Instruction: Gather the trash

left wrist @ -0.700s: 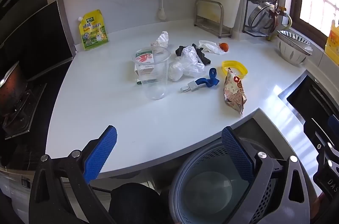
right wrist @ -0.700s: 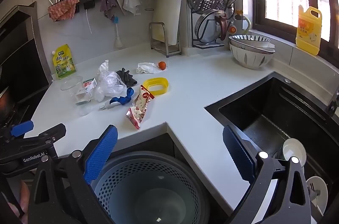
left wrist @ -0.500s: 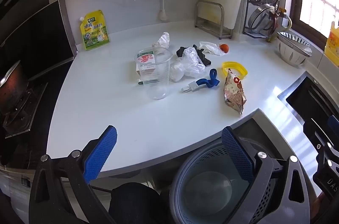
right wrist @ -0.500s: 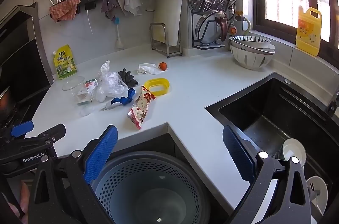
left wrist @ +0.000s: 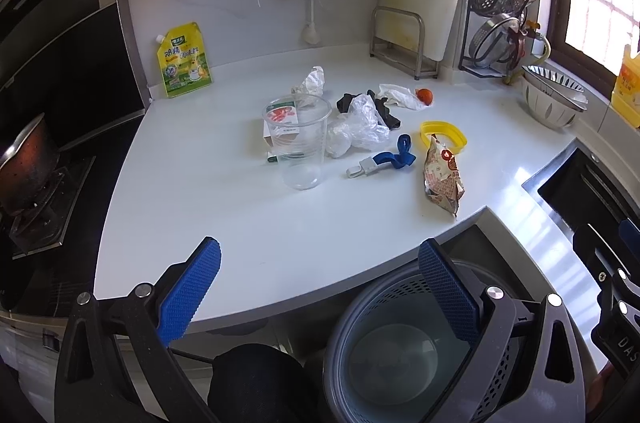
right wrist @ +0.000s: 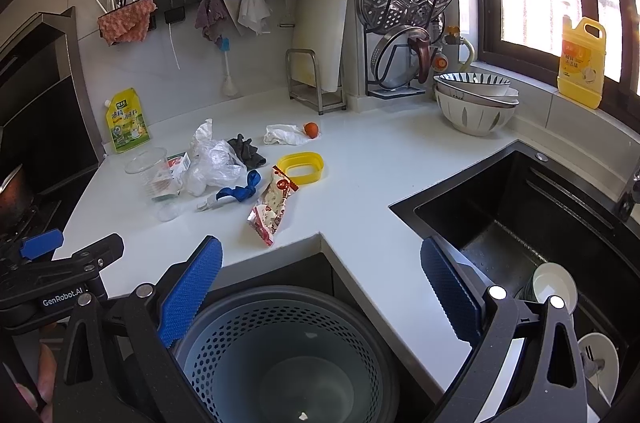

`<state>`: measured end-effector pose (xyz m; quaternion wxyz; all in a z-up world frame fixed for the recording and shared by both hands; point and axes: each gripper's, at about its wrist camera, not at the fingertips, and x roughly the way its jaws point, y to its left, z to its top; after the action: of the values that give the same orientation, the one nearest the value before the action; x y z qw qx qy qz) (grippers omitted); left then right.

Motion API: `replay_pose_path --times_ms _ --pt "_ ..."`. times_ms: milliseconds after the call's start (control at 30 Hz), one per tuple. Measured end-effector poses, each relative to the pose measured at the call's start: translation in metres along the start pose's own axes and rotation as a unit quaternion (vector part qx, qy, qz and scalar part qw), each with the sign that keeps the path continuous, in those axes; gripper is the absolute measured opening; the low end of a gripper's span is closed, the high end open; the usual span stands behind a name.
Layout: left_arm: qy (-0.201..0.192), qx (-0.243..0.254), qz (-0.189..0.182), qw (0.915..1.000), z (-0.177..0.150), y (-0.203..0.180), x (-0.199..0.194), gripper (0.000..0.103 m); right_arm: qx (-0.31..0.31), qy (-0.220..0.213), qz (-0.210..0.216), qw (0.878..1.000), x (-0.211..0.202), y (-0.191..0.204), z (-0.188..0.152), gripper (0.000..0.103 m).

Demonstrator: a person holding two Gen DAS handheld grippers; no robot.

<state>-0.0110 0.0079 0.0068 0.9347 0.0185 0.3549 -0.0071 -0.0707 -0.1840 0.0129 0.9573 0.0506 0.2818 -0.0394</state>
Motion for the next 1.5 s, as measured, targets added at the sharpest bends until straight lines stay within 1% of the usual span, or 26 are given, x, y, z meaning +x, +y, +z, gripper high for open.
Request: replay_pose_path --times_ms 267,300,333,800,833,1500 --pt "-0.004 0.000 0.002 1.0000 -0.001 0.001 -0.004 0.097 0.000 -0.003 0.001 1.000 -0.003 0.001 0.000 0.095" --pt "-0.005 0.000 0.001 1.0000 -0.002 0.001 -0.005 0.097 -0.002 -0.009 -0.009 1.000 -0.004 0.002 0.000 0.095" --pt "-0.005 -0.001 0.001 1.0000 -0.001 0.002 -0.005 0.097 -0.001 -0.005 0.001 1.000 -0.004 0.002 -0.001 0.095" --pt "-0.009 -0.002 0.001 1.0000 0.000 0.003 -0.011 0.097 0.002 -0.014 0.001 1.000 -0.007 0.003 -0.002 0.095" --pt "-0.009 -0.002 0.001 1.0000 0.000 0.004 -0.011 0.097 -0.003 -0.009 0.001 1.000 -0.007 0.003 -0.002 0.095" --pt "-0.008 -0.002 0.001 1.0000 0.000 0.004 -0.011 0.097 -0.003 -0.008 0.002 1.000 -0.007 0.004 -0.002 0.095"
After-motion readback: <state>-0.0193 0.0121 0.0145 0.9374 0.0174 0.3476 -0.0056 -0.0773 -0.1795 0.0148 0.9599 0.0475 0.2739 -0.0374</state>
